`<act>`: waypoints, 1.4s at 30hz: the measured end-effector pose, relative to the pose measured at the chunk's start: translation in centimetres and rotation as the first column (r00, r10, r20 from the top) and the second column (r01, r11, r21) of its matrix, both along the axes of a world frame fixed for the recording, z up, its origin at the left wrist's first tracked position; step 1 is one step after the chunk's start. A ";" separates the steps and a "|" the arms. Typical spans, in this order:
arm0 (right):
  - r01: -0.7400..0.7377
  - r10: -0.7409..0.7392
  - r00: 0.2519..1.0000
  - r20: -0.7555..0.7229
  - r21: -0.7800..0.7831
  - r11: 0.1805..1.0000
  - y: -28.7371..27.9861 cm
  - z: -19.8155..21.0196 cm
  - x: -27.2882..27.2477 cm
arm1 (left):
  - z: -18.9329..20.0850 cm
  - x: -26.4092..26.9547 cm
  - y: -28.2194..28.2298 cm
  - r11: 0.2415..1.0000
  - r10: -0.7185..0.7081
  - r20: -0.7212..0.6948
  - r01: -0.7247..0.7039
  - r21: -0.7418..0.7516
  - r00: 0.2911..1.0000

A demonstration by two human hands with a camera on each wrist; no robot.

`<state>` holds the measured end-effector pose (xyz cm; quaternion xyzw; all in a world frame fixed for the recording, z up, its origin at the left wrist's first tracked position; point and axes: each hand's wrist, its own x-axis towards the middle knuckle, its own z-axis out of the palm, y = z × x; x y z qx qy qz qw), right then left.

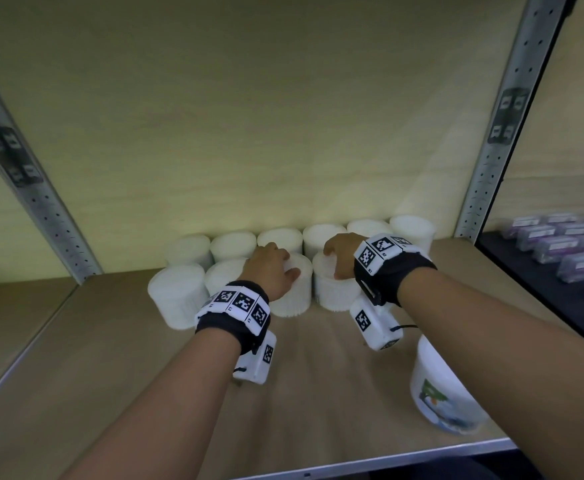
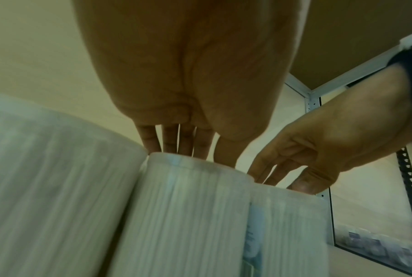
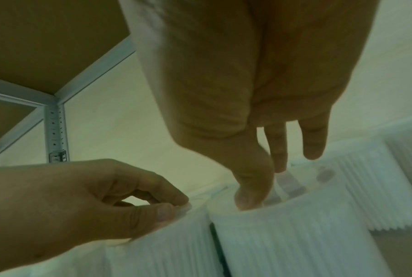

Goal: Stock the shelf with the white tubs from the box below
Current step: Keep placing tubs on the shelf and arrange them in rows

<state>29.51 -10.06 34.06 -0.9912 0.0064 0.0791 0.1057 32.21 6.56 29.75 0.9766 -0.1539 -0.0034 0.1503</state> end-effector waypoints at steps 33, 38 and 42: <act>-0.068 0.058 0.994 -0.095 -0.107 0.992 0.3 0.8 0.0 | -0.2 0.3 -0.2 1.000 0.001 0.004 -0.001 0.014 1.000; 0.056 -0.054 0.998 0.035 -0.078 0.995 0.4 0.7 0.0 | -0.2 0.4 -0.1 1.000 -0.005 0.001 0.005 0.005 1.000; 0.069 -0.073 0.997 -0.020 -0.179 0.981 0.6 0.1 0.1 | -0.2 0.3 -0.1 1.000 -0.009 -0.004 0.009 0.009 1.000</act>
